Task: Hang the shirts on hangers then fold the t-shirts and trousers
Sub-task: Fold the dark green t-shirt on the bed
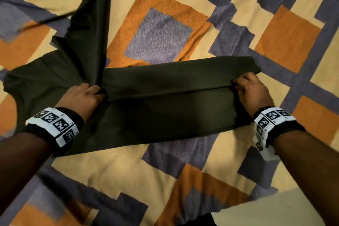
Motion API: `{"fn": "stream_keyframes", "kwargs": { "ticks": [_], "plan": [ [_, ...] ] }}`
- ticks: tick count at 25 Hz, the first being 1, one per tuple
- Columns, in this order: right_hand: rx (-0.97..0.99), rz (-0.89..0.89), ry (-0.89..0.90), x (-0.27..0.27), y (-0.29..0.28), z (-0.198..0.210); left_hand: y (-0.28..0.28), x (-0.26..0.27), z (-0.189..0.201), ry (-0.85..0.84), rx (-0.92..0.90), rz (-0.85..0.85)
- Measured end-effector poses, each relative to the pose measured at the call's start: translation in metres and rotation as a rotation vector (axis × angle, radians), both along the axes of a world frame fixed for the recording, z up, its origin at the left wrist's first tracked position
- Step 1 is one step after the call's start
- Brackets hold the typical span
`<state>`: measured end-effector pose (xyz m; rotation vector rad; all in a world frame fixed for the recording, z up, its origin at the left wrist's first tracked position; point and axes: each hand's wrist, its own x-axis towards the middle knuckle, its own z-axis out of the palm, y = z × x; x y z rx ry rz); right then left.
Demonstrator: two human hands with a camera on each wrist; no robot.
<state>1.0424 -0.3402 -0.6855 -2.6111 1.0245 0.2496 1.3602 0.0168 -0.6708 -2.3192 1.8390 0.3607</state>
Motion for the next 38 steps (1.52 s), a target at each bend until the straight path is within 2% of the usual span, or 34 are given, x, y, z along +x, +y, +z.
{"fn": "stream_keyframes", "kwargs": {
  "ticks": [3,6,9,13,15,18,22,25,27,29,30,33,35,38],
  "plan": [
    [-0.077,-0.006,-0.091,-0.001,0.0,0.017,-0.002,-0.008,0.013,-0.002,0.009,0.11],
    [-0.137,0.138,0.064,-0.003,0.006,0.02,0.002,-0.021,0.016,-0.043,0.008,0.182],
    [-0.236,0.191,0.0,-0.003,0.013,0.017,-0.017,-0.043,0.008,-0.066,-0.06,0.266],
    [-0.213,0.174,-0.122,0.037,0.02,0.003,-0.093,-0.077,-0.017,0.15,-0.042,0.32],
    [-0.128,0.242,-0.026,0.063,0.031,-0.013,-0.115,-0.094,-0.04,0.235,0.062,0.387],
    [-0.029,0.316,0.218,0.068,0.038,-0.039,-0.095,-0.105,-0.061,0.209,0.098,0.45],
    [-0.078,0.253,0.282,0.05,0.01,-0.034,-0.034,-0.069,-0.057,0.207,0.134,0.55],
    [-0.136,0.222,0.354,0.056,0.015,-0.017,-0.017,-0.052,-0.037,0.288,0.095,0.469],
    [-0.083,0.31,0.314,0.083,0.04,-0.003,-0.01,-0.044,-0.025,0.277,-0.041,0.461],
    [0.023,0.454,0.194,0.131,0.072,0.007,0.008,-0.024,-0.018,0.225,-0.139,0.551],
    [0.051,0.543,0.136,0.161,0.09,0.009,0.024,-0.01,-0.019,0.195,-0.122,0.629],
    [0.078,0.703,0.048,0.261,0.137,0.003,0.085,0.033,-0.032,0.207,0.15,0.823],
    [0.032,0.762,0.024,0.325,0.163,-0.001,0.119,0.055,-0.037,0.269,0.245,0.807],
    [-0.038,0.831,0.109,0.395,0.18,-0.001,0.142,0.075,-0.042,0.32,0.211,0.712]
  ]
}}
